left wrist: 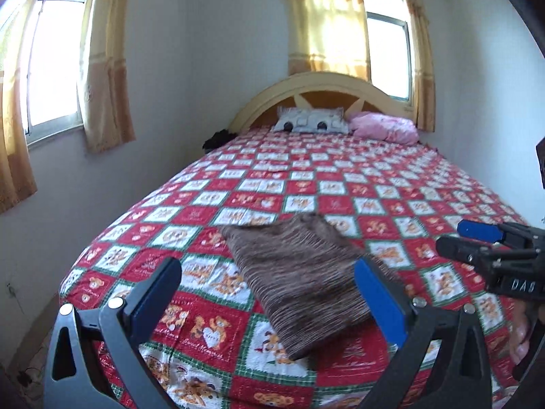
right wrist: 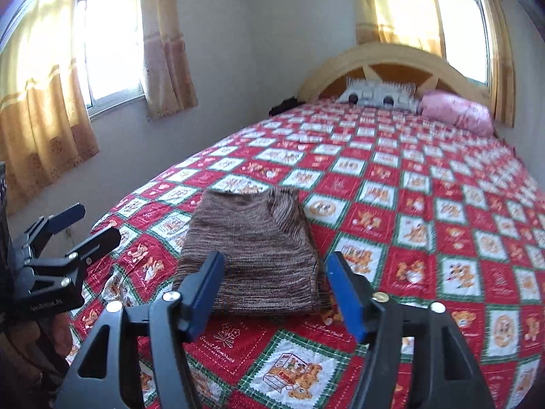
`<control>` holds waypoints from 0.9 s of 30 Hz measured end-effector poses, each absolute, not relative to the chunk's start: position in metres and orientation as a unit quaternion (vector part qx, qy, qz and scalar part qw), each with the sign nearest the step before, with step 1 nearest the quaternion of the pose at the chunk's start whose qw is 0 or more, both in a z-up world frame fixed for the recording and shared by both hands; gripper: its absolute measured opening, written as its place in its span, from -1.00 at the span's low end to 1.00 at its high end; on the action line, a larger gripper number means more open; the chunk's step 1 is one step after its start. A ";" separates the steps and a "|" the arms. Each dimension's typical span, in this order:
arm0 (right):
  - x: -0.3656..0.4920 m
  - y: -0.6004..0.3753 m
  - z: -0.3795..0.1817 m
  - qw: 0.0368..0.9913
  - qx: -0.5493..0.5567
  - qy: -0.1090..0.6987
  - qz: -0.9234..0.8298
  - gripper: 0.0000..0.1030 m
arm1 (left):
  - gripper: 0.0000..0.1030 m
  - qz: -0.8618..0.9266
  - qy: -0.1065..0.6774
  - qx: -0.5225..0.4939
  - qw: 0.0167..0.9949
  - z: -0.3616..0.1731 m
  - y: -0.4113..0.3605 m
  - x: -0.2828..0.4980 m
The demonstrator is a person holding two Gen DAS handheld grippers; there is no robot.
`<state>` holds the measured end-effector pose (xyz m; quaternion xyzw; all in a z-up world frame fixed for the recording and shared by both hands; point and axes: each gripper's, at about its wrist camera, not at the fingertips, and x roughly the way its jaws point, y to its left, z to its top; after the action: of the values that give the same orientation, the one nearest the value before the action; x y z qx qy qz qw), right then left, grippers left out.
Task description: Fold small clothes
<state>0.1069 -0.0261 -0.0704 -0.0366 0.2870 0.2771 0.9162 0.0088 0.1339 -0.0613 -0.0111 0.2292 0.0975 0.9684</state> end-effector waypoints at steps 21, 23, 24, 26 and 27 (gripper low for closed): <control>0.053 -0.039 -0.037 0.937 -0.050 0.215 0.271 0.30 | 1.00 0.084 0.202 -0.006 0.976 -0.044 0.115 -0.008; 0.051 -0.040 -0.035 0.938 -0.049 0.210 0.271 0.30 | 1.00 0.082 0.200 -0.006 0.976 -0.042 0.114 -0.009; 0.050 -0.040 -0.033 0.939 -0.049 0.207 0.270 0.30 | 1.00 0.081 0.198 -0.006 0.977 -0.041 0.113 -0.010; 0.047 -0.042 -0.030 0.942 -0.046 0.197 0.268 0.30 | 1.00 0.080 0.197 -0.005 0.977 -0.039 0.113 -0.011; 0.046 -0.043 -0.029 0.943 -0.045 0.193 0.268 0.30 | 1.00 0.080 0.195 -0.005 0.977 -0.038 0.112 -0.011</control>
<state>0.0456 -0.0431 -0.0289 -0.0448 0.1933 0.2676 0.9429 -0.0114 0.1121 -0.0380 -0.0050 0.1953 0.0804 0.9774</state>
